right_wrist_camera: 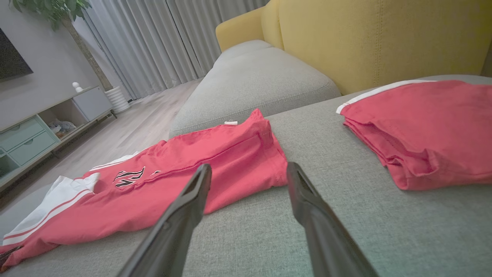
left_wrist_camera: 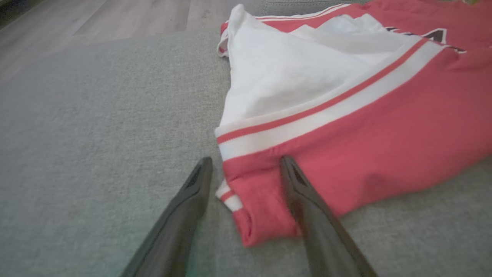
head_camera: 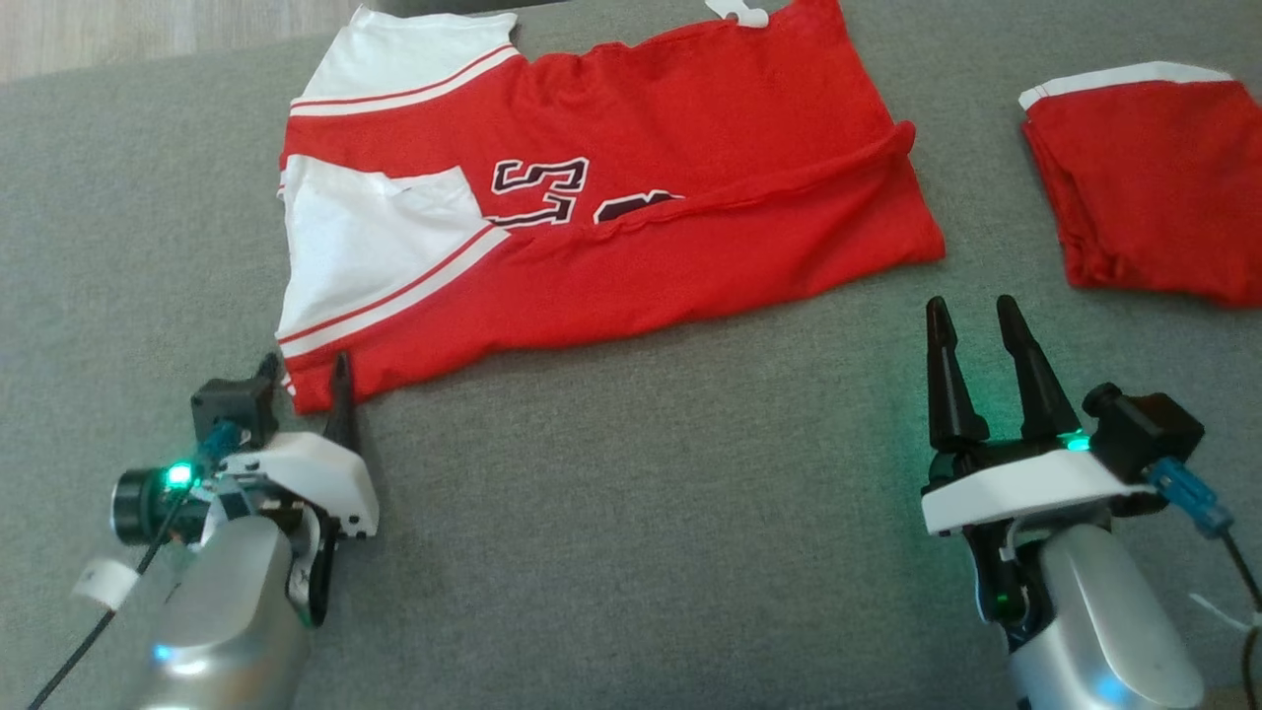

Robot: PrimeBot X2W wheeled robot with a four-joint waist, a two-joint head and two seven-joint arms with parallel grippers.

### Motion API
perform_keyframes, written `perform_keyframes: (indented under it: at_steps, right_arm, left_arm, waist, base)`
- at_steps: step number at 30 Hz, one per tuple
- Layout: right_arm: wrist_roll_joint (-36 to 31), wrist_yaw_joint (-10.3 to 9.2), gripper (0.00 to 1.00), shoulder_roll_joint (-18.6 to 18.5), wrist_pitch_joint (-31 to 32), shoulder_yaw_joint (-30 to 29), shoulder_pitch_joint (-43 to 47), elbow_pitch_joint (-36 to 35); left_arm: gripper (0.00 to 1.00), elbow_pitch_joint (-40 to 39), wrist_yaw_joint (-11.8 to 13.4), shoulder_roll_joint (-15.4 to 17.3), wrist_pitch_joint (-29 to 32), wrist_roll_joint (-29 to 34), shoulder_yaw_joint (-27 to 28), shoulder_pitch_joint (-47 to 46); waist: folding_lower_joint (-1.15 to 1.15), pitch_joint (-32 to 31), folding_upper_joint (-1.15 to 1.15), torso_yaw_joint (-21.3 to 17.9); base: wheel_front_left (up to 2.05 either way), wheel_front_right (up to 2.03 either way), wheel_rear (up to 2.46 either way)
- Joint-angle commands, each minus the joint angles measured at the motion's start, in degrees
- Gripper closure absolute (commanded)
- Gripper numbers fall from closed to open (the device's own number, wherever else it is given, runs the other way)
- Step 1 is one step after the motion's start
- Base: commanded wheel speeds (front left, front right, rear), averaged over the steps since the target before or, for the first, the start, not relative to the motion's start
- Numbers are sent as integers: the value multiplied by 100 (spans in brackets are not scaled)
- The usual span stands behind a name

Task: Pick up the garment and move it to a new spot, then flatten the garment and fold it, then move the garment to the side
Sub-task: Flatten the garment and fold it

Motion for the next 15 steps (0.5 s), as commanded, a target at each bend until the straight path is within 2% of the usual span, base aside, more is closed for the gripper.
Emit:
perform_keyframes:
  at_steps: [1, 2, 10, 15]
  right_arm:
    - [27, -11, 0, 13, -62, 153, -191, -204]
    - [29, -11, 0, 13, -62, 154, -200, -204]
    - [8, -11, 0, 14, -62, 23, -252, -84]
    - [-274, -11, 0, 14, -14, -238, -541, 272]
  left_arm:
    - [82, 125, -30, 130, 156, -42, 70, -29]
    - [100, 156, -45, 126, 167, -51, 60, -41]
    - [100, -52, -58, 138, -336, -57, 73, -152]
    - [100, -548, -39, 205, -703, 53, 59, -218]
  waist:
    - [0, 2, 0, -8]
    - [0, 2, 0, -12]
    - [0, -73, 0, 26]
    - [0, -124, 0, 125]
  base:
    - [0, 0, 0]
    - [0, 0, 0]
    - [0, 0, 0]
    - [0, 0, 0]
